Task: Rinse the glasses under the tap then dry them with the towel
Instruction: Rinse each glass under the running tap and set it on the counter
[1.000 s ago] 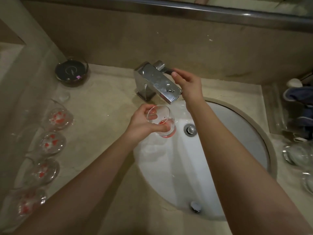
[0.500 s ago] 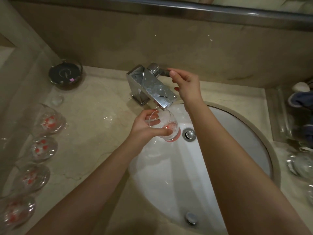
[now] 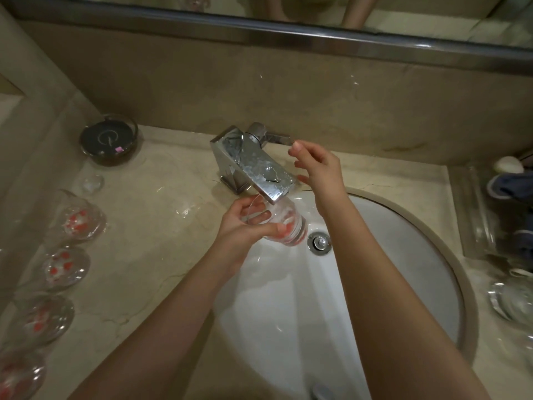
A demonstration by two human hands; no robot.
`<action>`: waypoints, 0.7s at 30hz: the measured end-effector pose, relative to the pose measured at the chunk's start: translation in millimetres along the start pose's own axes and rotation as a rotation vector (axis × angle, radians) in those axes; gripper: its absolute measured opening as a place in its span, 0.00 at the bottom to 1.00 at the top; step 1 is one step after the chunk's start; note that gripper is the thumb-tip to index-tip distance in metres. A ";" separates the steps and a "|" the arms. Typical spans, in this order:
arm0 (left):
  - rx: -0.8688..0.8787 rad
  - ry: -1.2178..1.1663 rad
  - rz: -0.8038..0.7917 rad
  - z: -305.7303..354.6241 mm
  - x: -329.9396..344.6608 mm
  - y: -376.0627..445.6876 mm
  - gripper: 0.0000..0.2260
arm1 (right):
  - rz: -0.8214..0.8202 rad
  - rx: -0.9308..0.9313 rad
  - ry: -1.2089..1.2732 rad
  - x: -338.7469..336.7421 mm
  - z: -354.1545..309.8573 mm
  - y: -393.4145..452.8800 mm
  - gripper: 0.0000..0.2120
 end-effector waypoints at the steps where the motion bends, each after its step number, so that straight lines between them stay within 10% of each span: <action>1: -0.017 -0.030 -0.009 -0.4 1.0 0.2 0.42 | 0.019 0.032 -0.005 -7.0 9.1 -4.2 0.07; 9: -0.078 -0.214 -0.181 -4.9 12.3 -0.1 0.33 | -0.150 0.734 0.056 -34.5 98.0 -70.6 0.29; 21: 0.216 0.221 -0.164 14.1 4.8 7.6 0.16 | -0.170 0.462 0.179 -47.7 88.2 -67.7 0.22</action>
Point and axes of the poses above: each hand's wrist, its own y-axis towards the middle knuckle, its own x-axis out of the palm, z = x × y, the point moved 6 cm from there along y, towards the middle knuckle, and after that the axes turned 13 degrees about z, right-handed, at the moved point
